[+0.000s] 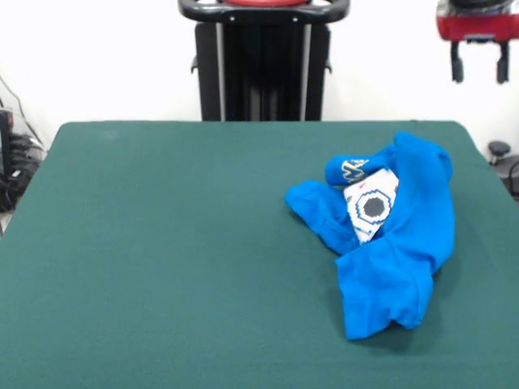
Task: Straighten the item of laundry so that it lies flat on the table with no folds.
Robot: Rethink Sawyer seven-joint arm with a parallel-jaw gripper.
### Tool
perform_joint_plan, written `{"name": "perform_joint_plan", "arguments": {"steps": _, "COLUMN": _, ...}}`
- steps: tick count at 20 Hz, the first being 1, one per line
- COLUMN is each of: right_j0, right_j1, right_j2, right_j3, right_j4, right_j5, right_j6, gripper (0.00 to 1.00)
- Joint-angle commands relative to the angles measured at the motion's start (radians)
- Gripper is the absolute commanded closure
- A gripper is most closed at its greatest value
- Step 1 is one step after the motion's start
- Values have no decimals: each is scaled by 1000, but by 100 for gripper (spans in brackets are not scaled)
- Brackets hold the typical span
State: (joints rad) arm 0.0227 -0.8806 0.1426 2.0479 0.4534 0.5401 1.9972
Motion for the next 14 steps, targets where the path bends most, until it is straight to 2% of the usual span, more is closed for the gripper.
{"name": "perform_joint_plan", "arguments": {"steps": 1, "right_j0": 82, "right_j1": 20, "right_j2": -169, "right_j3": -299, "right_j4": -57, "right_j5": 155, "right_j6": 390, "gripper": 0}}
{"name": "perform_joint_plan", "arguments": {"steps": 7, "right_j0": 179, "right_j1": 181, "right_j2": -382, "right_j3": -523, "right_j4": -153, "right_j5": 119, "right_j6": 434, "gripper": 0}}
{"name": "perform_joint_plan", "arguments": {"steps": 9, "right_j0": 182, "right_j1": 251, "right_j2": -423, "right_j3": -586, "right_j4": -170, "right_j5": 82, "right_j6": 423, "gripper": 0}}
{"name": "perform_joint_plan", "arguments": {"steps": 14, "right_j0": 132, "right_j1": 389, "right_j2": -441, "right_j3": -711, "right_j4": -196, "right_j5": 46, "right_j6": 370, "gripper": 0}}
